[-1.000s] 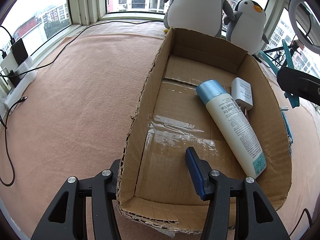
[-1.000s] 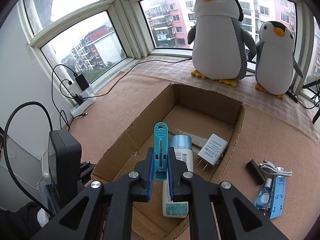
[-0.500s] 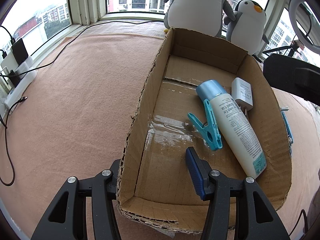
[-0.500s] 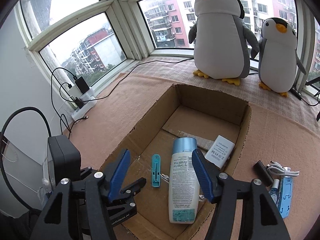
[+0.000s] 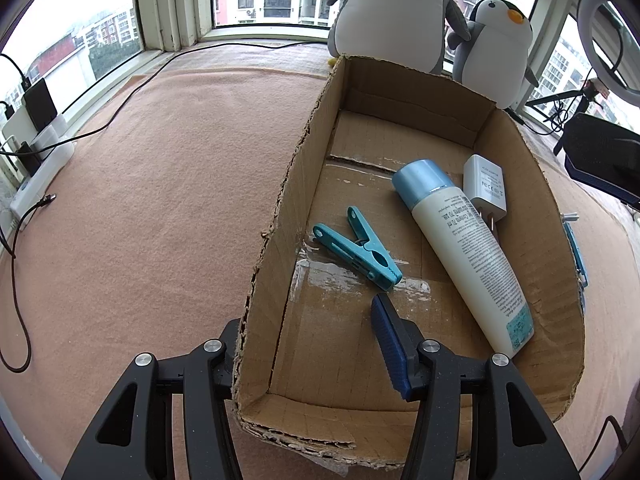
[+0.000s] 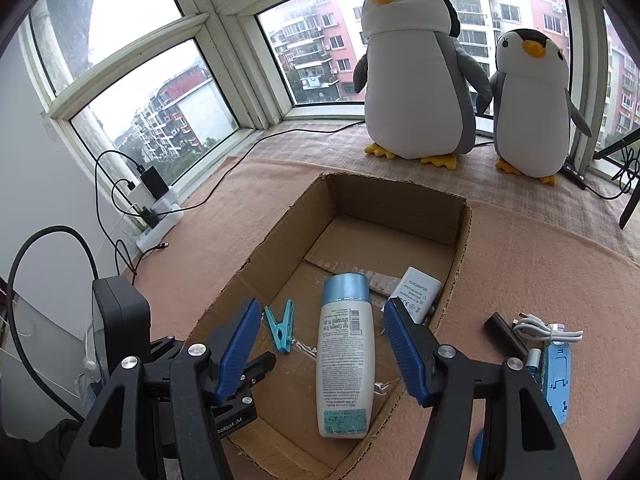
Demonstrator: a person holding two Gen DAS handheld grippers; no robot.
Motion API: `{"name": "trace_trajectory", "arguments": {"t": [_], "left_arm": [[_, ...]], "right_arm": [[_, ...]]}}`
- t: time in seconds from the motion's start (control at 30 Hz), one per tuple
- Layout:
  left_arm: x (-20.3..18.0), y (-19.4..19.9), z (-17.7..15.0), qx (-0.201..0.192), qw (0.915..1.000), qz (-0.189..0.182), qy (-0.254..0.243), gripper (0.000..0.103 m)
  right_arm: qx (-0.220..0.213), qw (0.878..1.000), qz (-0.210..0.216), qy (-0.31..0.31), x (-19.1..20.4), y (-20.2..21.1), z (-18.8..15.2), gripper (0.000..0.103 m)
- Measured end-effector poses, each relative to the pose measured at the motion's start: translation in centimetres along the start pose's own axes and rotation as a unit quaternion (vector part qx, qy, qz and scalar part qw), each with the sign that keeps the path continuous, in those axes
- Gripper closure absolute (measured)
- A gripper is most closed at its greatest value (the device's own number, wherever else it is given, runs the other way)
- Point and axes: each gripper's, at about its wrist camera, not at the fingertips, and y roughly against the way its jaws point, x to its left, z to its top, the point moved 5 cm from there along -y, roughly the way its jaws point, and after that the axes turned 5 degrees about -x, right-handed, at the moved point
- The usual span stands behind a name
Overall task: Organize rigid objects
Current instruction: 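Carry the clothespin into the box and release it, then move the right gripper back toward the blue phone stand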
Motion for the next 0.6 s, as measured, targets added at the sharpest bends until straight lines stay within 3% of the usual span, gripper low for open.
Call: {"name": "trace_trajectory", "arguments": {"t": [0.47, 0.53, 0.6], "left_arm": [[0.2, 0.0, -0.1, -0.001, 1.0, 0.002, -0.001, 0.046], [0.2, 0.0, -0.1, -0.001, 1.0, 0.002, -0.001, 0.046], [0.2, 0.0, -0.1, -0.002, 1.0, 0.003, -0.001, 0.046]], "right_arm": [[-0.026, 0.997, -0.059, -0.051, -6.8, 4.3, -2.1, 0.043], [-0.02, 0.995, -0.07, -0.062, -8.1, 4.6, -3.1, 0.049], [-0.01, 0.994, -0.079, -0.075, -9.4, 4.7, -4.3, 0.064]]}}
